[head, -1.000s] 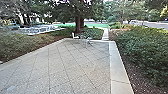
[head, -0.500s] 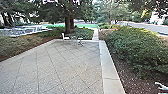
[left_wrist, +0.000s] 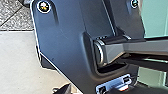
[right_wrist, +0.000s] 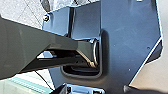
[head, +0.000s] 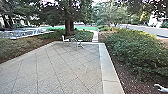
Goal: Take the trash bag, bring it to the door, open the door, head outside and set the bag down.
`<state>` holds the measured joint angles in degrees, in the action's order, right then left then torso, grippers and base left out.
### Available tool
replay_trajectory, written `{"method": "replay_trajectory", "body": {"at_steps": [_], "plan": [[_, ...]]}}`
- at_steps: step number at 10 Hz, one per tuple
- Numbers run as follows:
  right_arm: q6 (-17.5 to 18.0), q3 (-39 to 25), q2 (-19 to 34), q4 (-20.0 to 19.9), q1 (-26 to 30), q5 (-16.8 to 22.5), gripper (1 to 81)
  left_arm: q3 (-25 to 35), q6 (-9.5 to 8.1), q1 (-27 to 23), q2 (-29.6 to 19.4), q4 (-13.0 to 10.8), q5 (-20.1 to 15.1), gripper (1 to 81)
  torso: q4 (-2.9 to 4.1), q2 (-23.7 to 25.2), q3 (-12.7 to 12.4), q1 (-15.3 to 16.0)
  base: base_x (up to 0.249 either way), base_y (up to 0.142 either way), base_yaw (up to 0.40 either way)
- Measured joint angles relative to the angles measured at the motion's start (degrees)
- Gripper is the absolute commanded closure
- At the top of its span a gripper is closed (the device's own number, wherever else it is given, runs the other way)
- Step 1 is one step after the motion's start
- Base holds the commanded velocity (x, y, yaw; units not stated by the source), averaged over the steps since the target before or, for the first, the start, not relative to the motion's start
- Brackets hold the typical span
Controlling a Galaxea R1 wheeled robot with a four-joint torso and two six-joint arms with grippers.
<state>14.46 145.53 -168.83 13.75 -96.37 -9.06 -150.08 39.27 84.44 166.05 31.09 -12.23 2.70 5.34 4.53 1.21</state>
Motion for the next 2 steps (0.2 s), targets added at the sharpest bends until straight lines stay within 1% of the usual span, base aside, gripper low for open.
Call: {"method": "replay_trajectory", "body": {"at_steps": [2], "plan": [[0.0, 0.1, -0.4, 0.0, 0.0, 0.0, 1.0, -2.4, 0.04, 0.7, 2.1, 0.0, 3.1, 1.0, 0.0, 0.0, -0.1, -0.1, 0.0, 0.0, 0.0]]}}
